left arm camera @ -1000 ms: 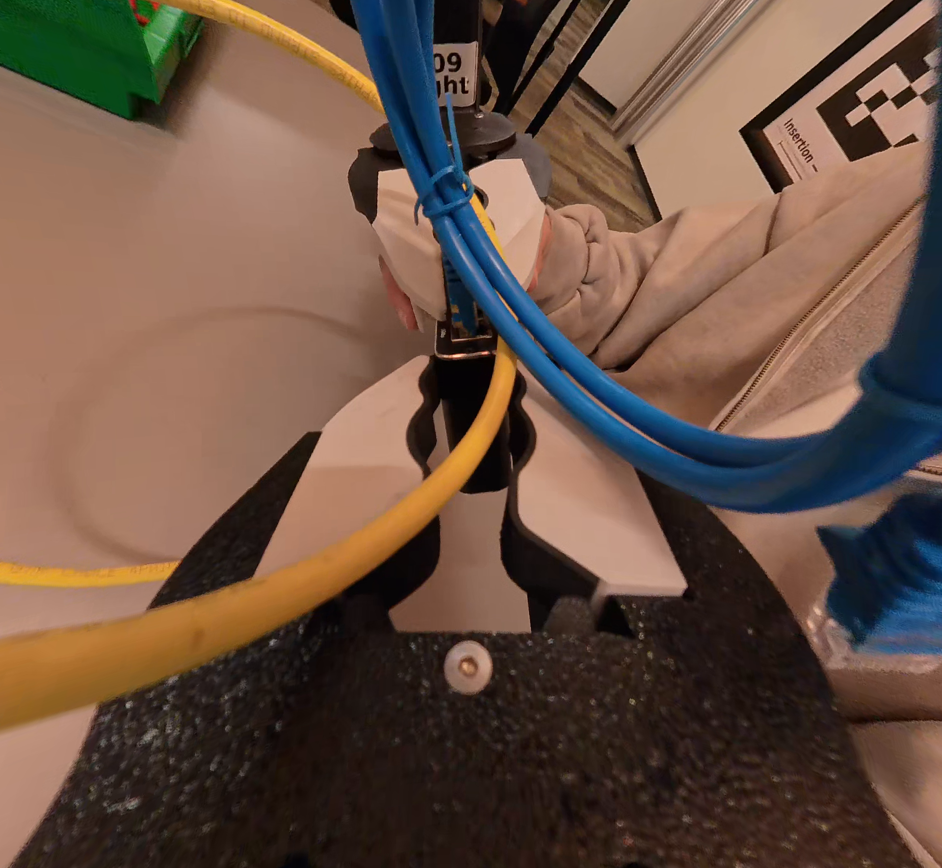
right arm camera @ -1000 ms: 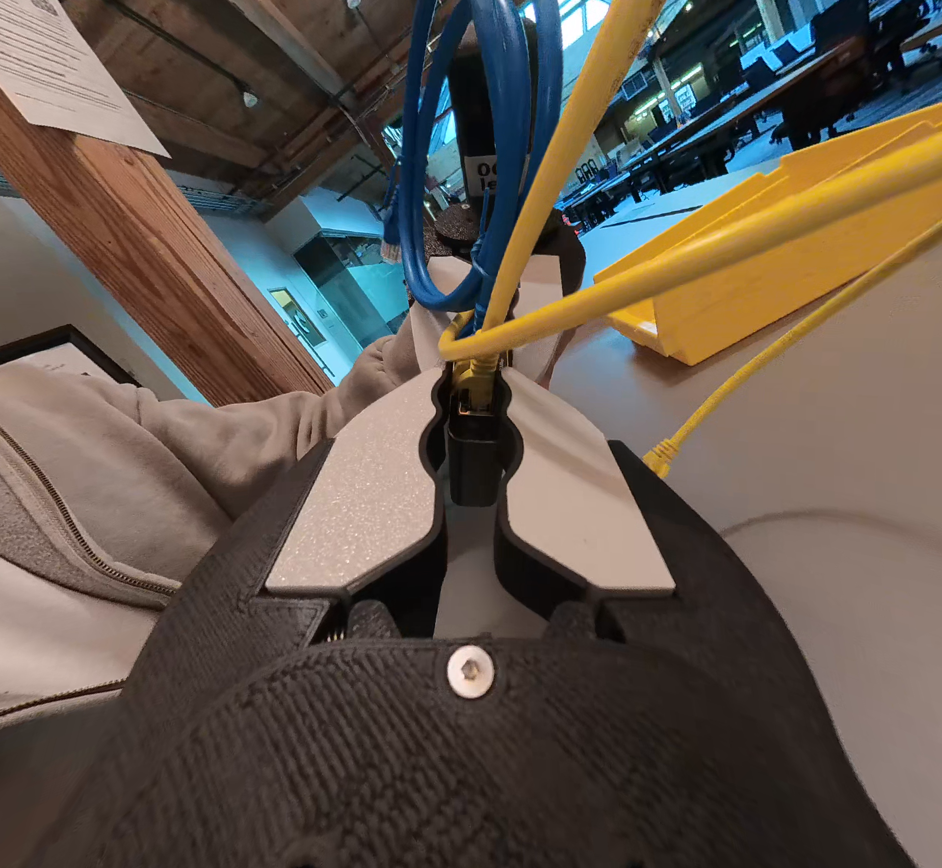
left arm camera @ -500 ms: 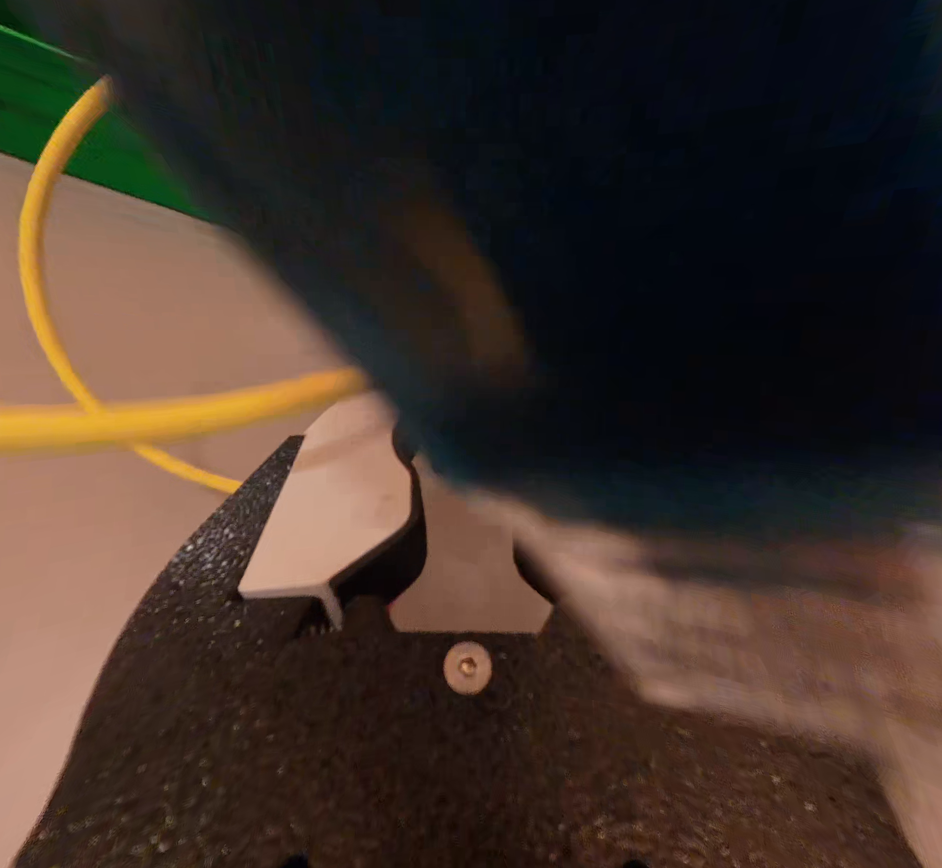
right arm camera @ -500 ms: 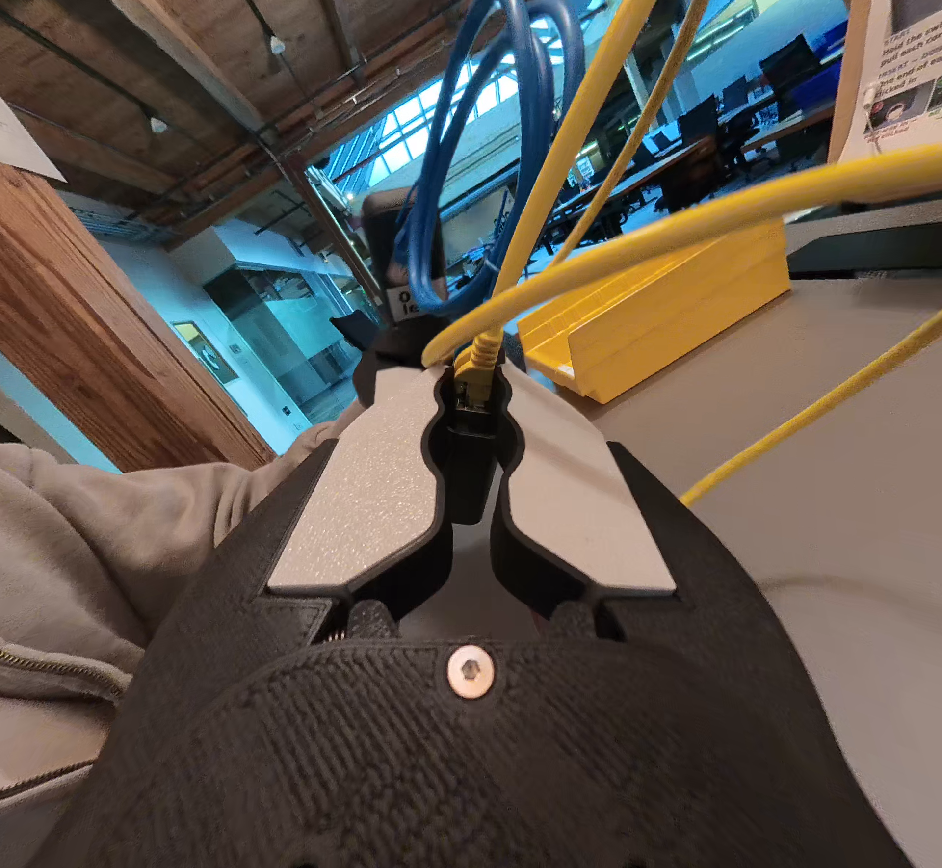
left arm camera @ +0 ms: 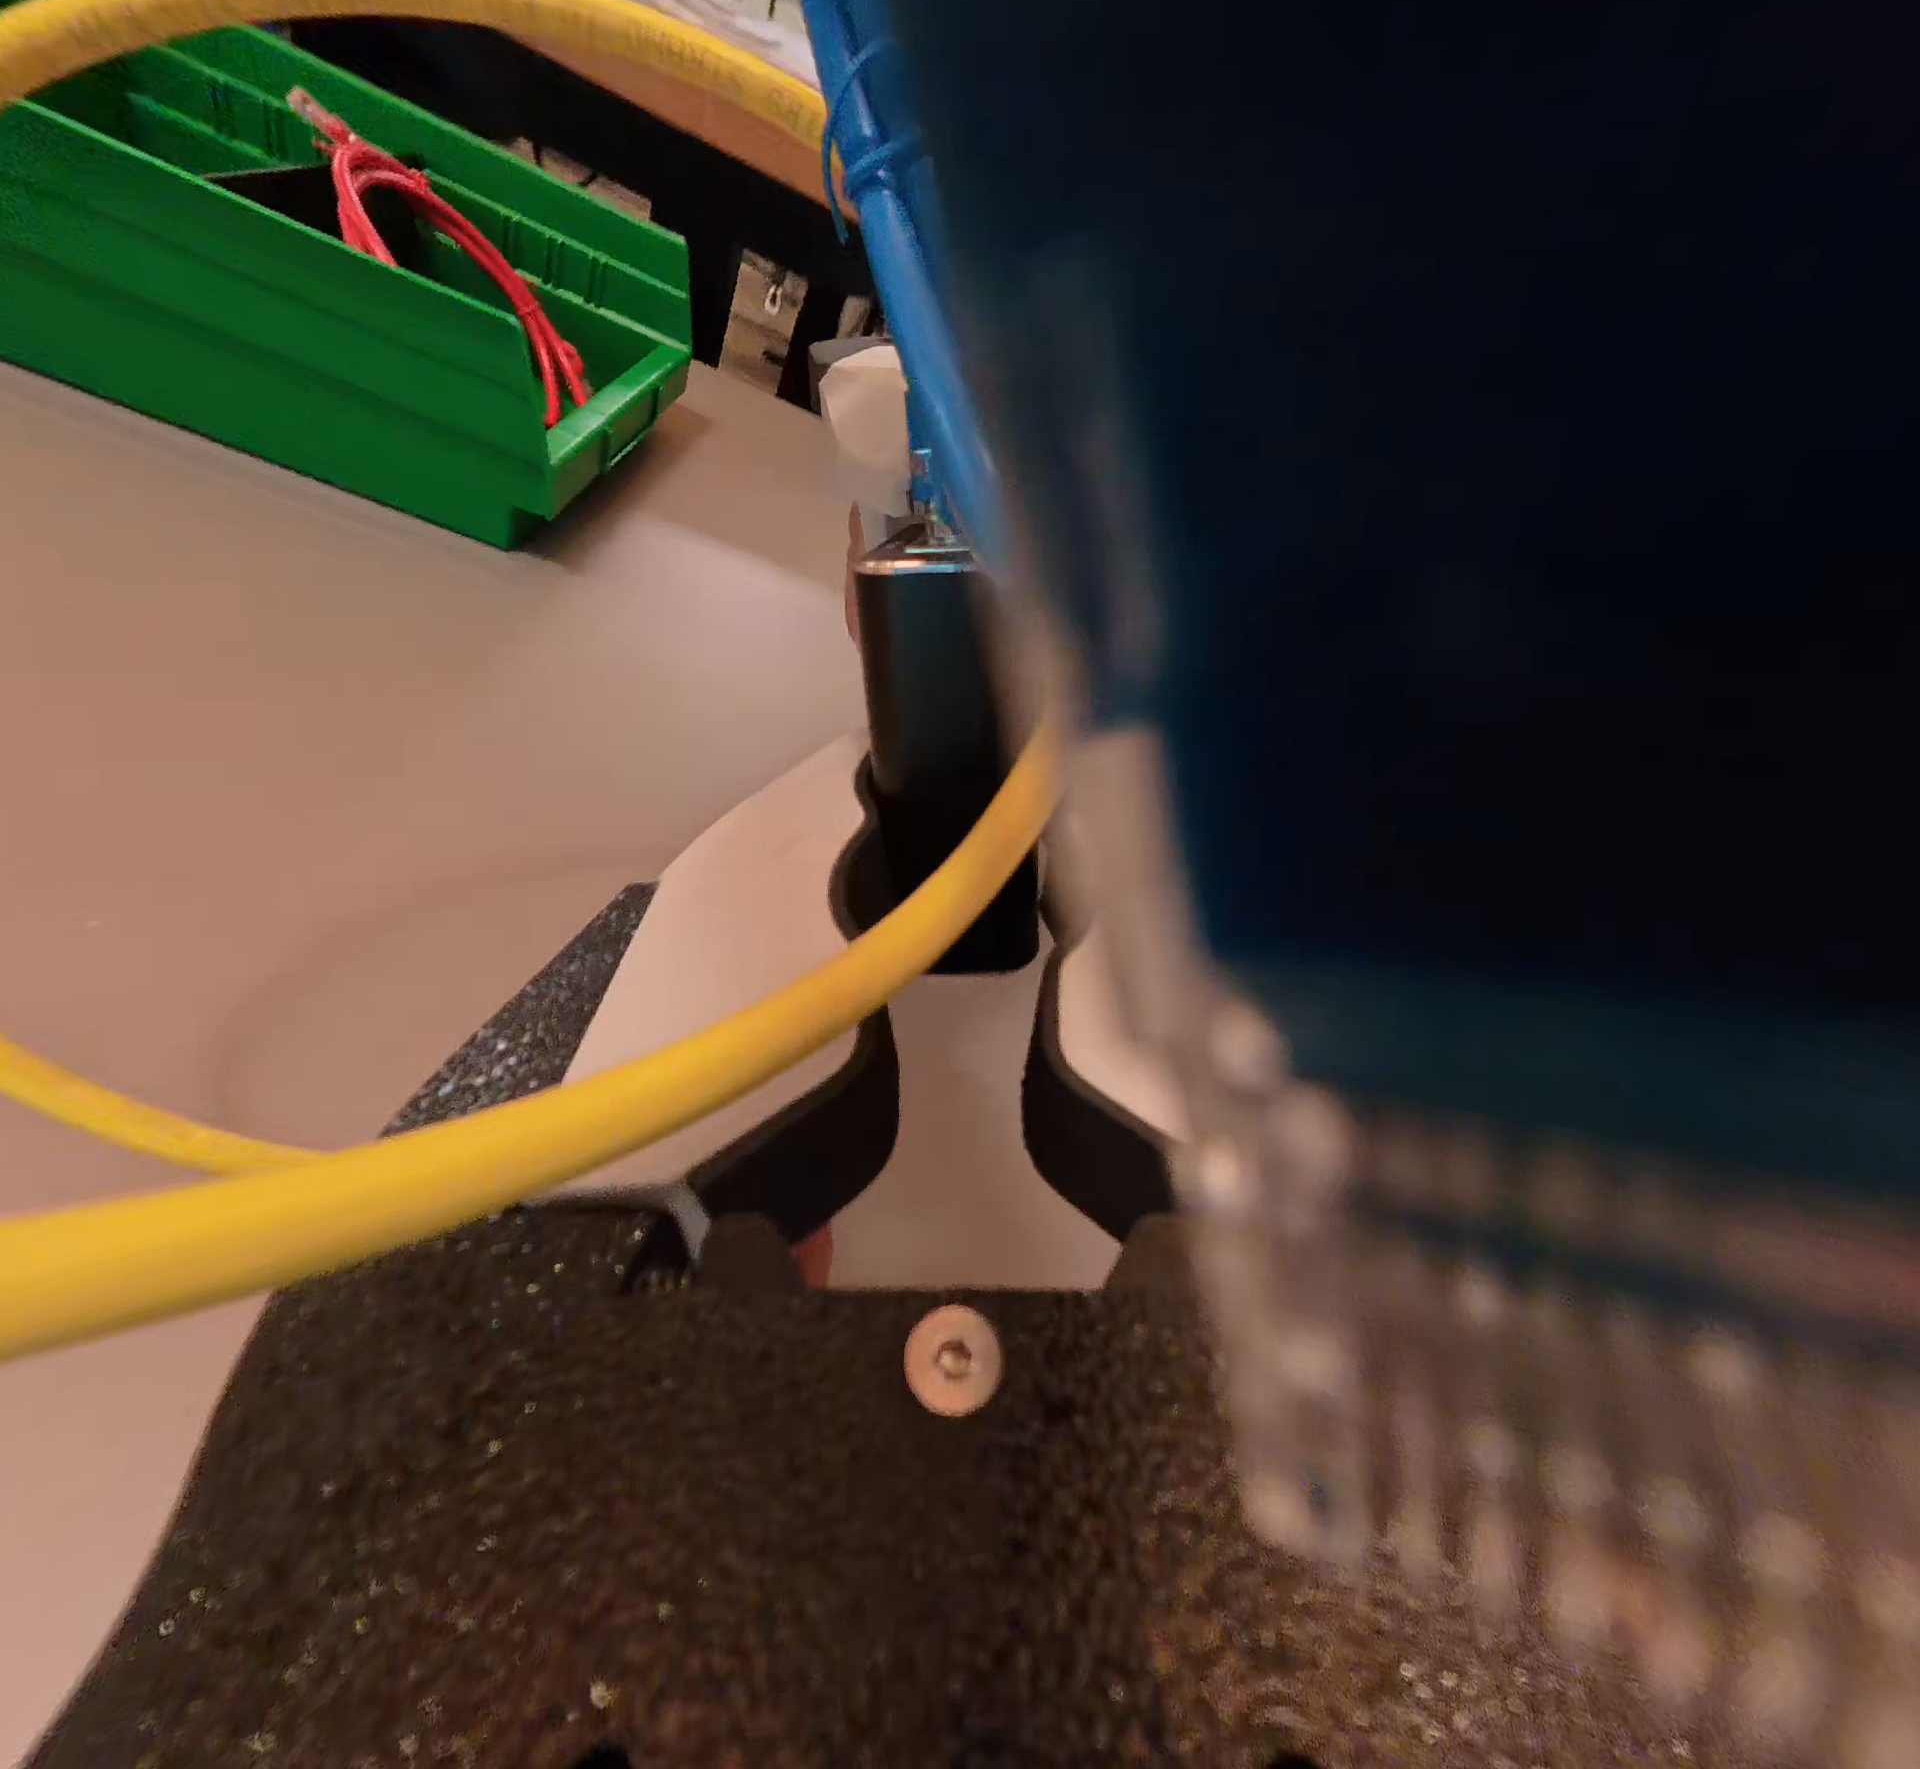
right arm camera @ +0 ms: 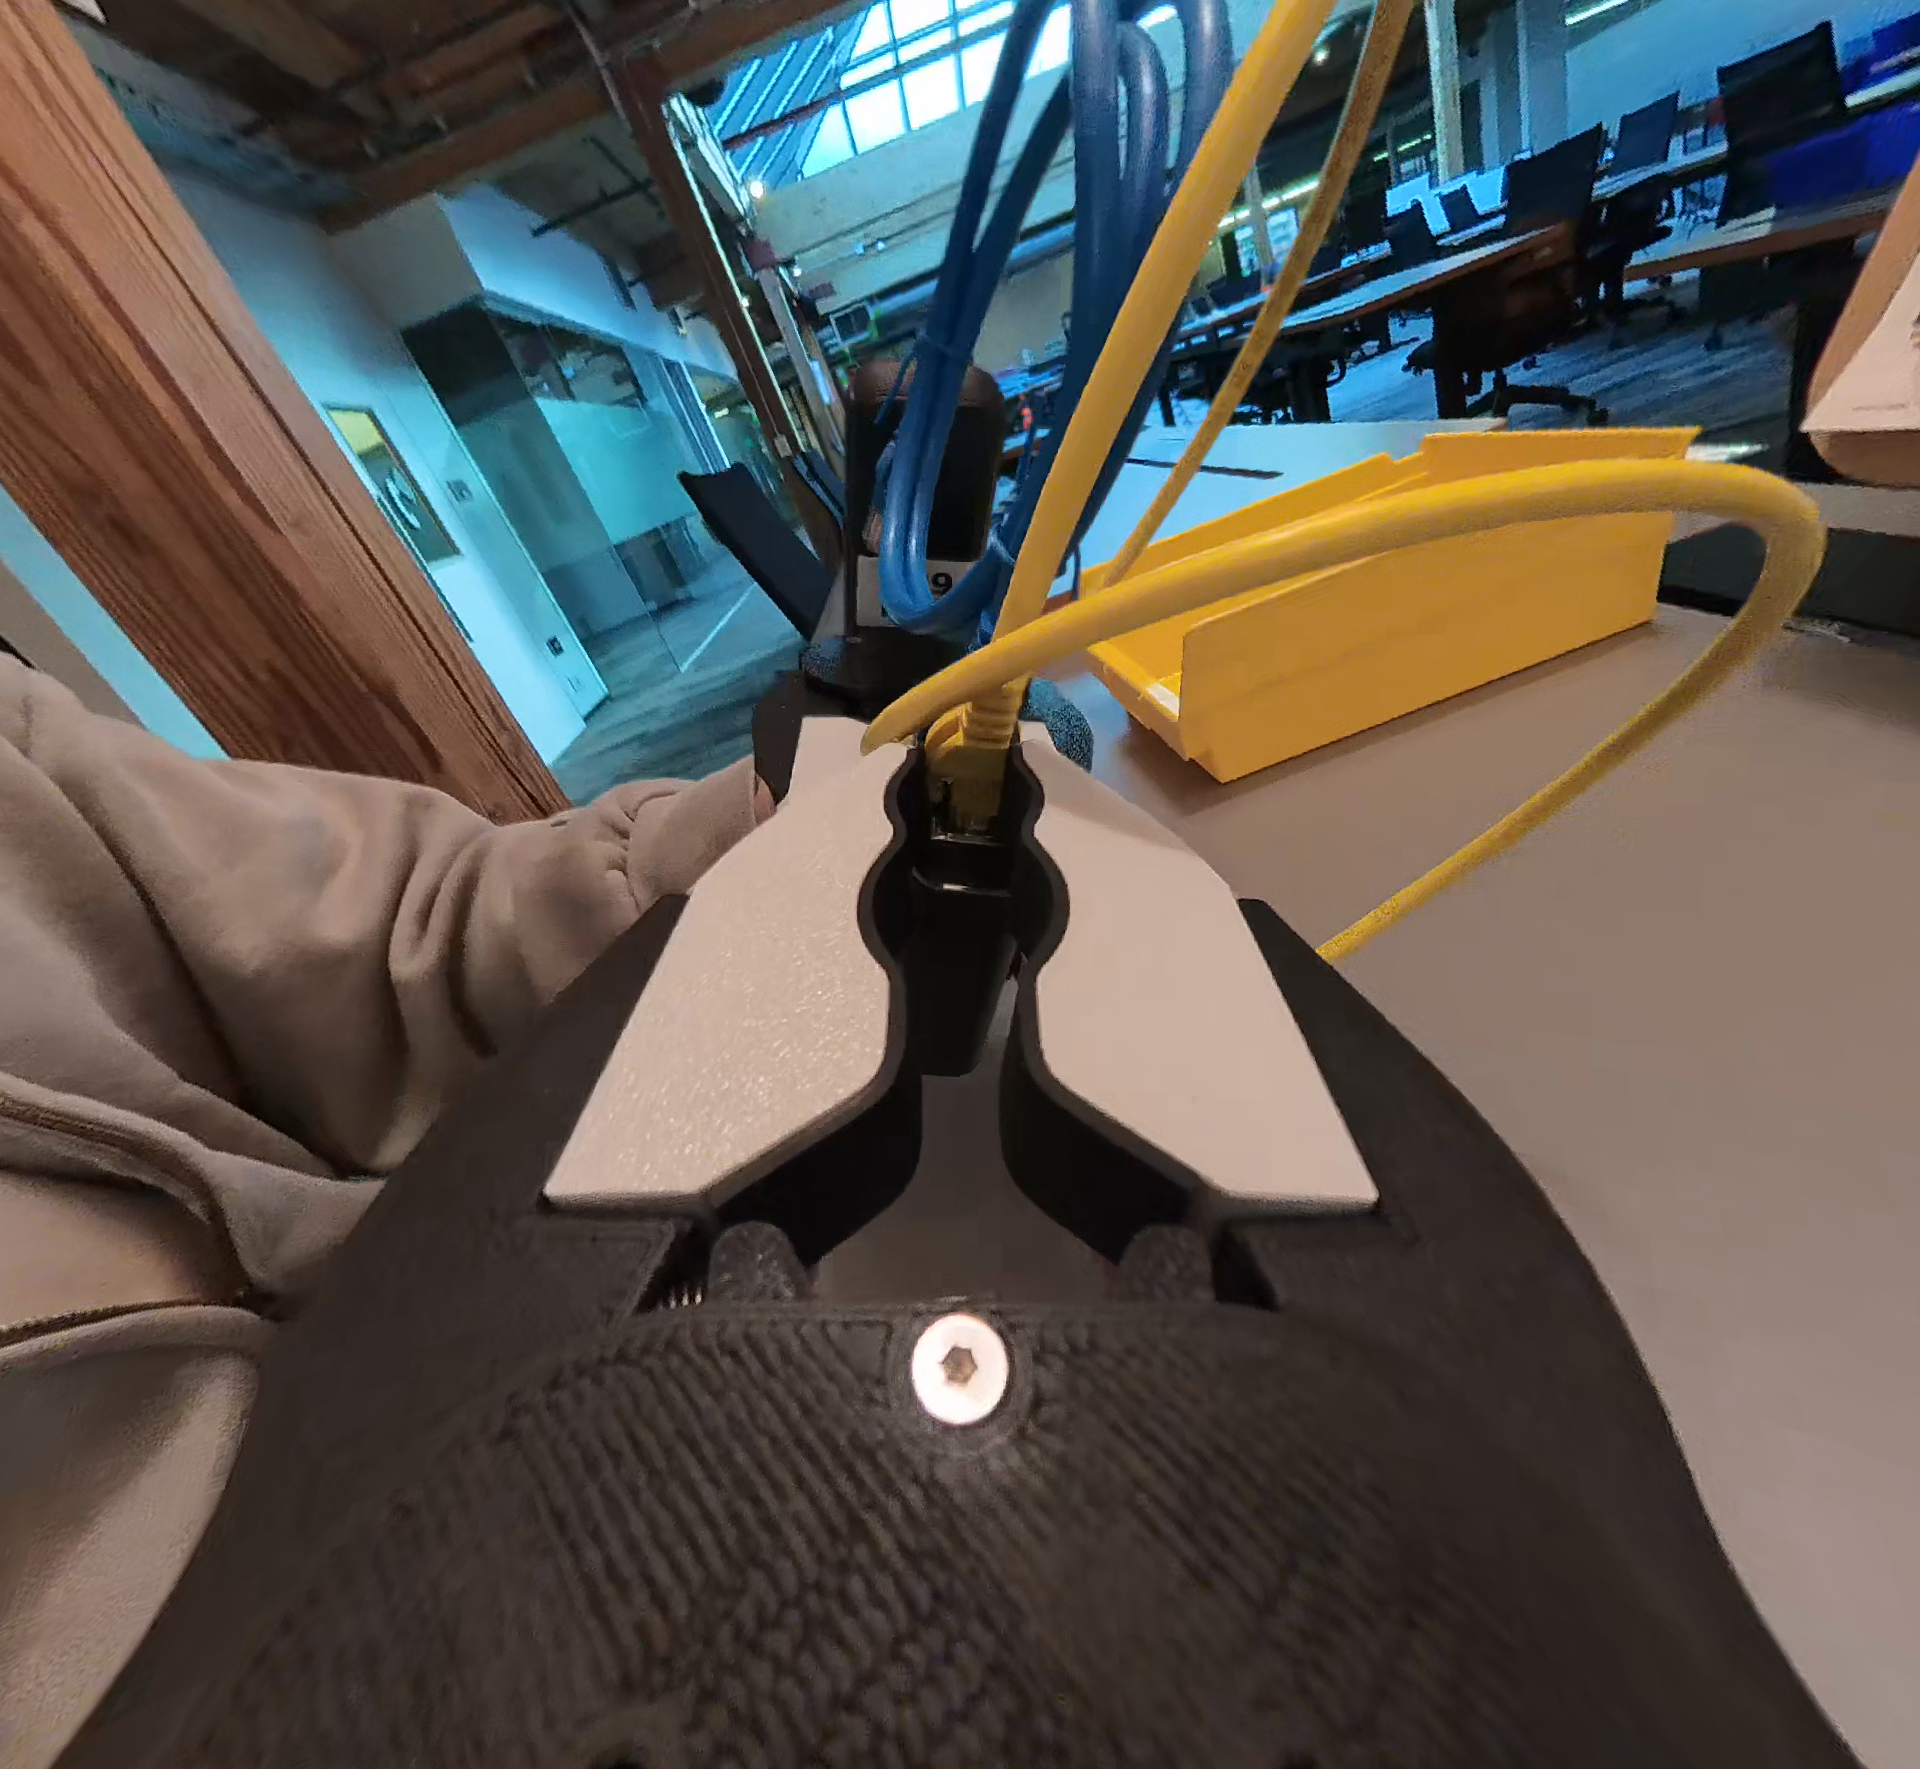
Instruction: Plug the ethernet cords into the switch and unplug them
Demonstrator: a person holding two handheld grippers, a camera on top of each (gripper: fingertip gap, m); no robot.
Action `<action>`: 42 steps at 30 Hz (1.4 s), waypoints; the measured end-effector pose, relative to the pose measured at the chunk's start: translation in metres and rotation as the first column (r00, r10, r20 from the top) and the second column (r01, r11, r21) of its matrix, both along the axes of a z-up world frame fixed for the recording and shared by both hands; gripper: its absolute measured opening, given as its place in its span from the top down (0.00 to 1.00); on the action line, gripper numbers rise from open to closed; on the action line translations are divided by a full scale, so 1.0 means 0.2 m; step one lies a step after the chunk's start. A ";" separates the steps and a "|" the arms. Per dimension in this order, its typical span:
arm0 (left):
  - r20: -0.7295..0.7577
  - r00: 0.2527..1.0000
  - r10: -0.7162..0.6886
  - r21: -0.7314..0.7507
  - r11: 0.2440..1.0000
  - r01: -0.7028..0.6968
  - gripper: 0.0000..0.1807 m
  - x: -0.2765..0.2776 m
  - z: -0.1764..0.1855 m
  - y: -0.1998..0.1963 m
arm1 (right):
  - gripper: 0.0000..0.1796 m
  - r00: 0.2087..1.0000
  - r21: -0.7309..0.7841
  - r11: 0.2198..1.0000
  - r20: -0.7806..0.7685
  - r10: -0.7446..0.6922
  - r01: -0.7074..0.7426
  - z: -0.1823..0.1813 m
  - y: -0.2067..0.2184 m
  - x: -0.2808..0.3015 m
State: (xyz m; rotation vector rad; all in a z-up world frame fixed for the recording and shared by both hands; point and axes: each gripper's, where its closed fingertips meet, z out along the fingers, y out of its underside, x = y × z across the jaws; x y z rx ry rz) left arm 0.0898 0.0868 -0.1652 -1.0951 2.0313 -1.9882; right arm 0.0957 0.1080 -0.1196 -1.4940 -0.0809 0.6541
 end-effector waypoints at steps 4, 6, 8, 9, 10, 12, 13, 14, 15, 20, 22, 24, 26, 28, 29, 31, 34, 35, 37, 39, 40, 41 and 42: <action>0.048 0.999 0.005 -0.040 0.999 -0.003 0.86 -0.02 0.00 0.02 | 0.92 0.999 -0.039 0.999 0.040 0.016 -0.014 0.00 0.03 -0.02; 0.086 0.996 0.028 0.009 1.000 -0.029 0.86 -0.02 0.00 0.04 | 0.92 0.998 -0.068 0.996 0.016 0.057 -0.056 0.00 0.04 -0.03; 0.131 0.990 0.050 0.060 0.997 -0.058 0.86 -0.01 0.01 0.06 | 0.92 0.996 -0.096 0.992 0.025 0.086 -0.083 0.01 0.06 -0.03; 0.146 0.988 0.055 0.060 0.996 -0.064 0.86 0.00 0.02 0.07 | 0.92 0.995 -0.098 0.991 0.028 0.093 -0.090 0.02 0.07 -0.03; 0.152 0.987 0.057 0.055 0.996 -0.066 0.86 0.01 0.03 0.09 | 0.92 0.994 -0.105 0.990 0.047 0.097 -0.092 0.04 0.08 -0.02; 0.156 0.986 0.051 0.014 0.998 -0.054 0.86 0.04 0.07 0.11 | 0.92 0.990 -0.108 0.990 0.097 0.098 -0.087 0.07 0.11 0.01; 0.163 0.985 0.052 -0.018 0.999 -0.049 0.86 0.06 0.10 0.13 | 0.92 0.989 -0.098 0.992 0.110 0.096 -0.085 0.10 0.13 0.04; 0.177 0.983 0.052 -0.040 0.998 -0.045 0.86 0.09 0.13 0.15 | 0.92 0.987 -0.082 0.993 0.129 0.094 -0.084 0.13 0.16 0.06; 0.198 0.979 0.055 -0.044 0.998 -0.047 0.86 0.12 0.16 0.17 | 0.92 0.985 -0.068 0.994 0.150 0.090 -0.080 0.16 0.18 0.09; 0.338 0.936 0.097 0.041 0.992 -0.117 0.86 0.29 0.33 0.32 | 0.92 0.981 0.044 0.995 0.179 0.076 -0.085 0.34 0.31 0.23; 0.375 0.920 0.109 0.044 0.990 -0.135 0.86 0.36 0.38 0.37 | 0.92 0.978 0.084 0.994 0.203 0.053 -0.072 0.40 0.36 0.29; 0.372 0.920 0.122 0.023 0.990 -0.141 0.86 0.43 0.39 0.42 | 0.92 0.976 0.098 0.994 0.217 0.034 -0.056 0.40 0.41 0.35; 0.363 0.922 0.133 0.020 0.988 -0.150 0.86 0.49 0.36 0.45 | 0.92 0.974 0.090 0.994 0.223 0.041 -0.062 0.37 0.44 0.42; 0.338 0.934 0.115 0.011 0.992 -0.127 0.86 0.53 0.33 0.48 | 0.92 0.977 0.070 0.995 0.207 0.054 -0.070 0.35 0.47 0.47; 0.332 0.936 0.113 0.021 0.992 -0.127 0.86 0.55 0.33 0.49 | 0.92 0.979 0.076 0.995 0.197 0.050 -0.066 0.34 0.48 0.48; 0.320 0.941 0.111 0.015 0.992 -0.122 0.86 0.57 0.31 0.49 | 0.92 0.981 0.069 0.996 0.187 0.047 -0.061 0.33 0.48 0.51; 0.328 0.938 0.108 0.023 0.992 -0.123 0.86 0.59 0.29 0.49 | 0.92 0.980 0.015 0.999 0.196 0.028 -0.032 0.30 0.48 0.53; 0.337 0.935 0.114 0.044 0.990 -0.137 0.86 0.60 0.28 0.50 | 0.92 0.987 0.021 0.999 0.157 0.043 -0.047 0.30 0.48 0.53; 0.345 0.928 0.138 0.089 0.980 -0.179 0.86 0.60 0.28 0.52 | 0.92 0.995 0.048 0.995 0.048 0.085 -0.087 0.30 0.49 0.54; 0.310 0.942 0.127 0.074 0.985 -0.157 0.86 0.59 0.27 0.54 | 0.93 0.993 0.037 0.997 0.098 0.059 -0.063 0.28 0.51 0.54; 0.285 0.953 0.106 0.030 0.992 -0.120 0.86 0.58 0.27 0.53 | 0.92 0.990 0.029 0.998 0.132 0.043 -0.048 0.28 0.52 0.53; 0.263 0.961 0.091 -0.015 0.996 -0.090 0.86 0.57 0.27 0.53 | 0.93 0.988 0.026 0.999 0.148 0.033 -0.037 0.28 0.52 0.53; 0.236 0.968 0.079 -0.054 0.996 -0.068 0.86 0.57 0.27 0.52 | 0.93 0.985 0.023 1.000 0.172 0.014 -0.018 0.28 0.52 0.53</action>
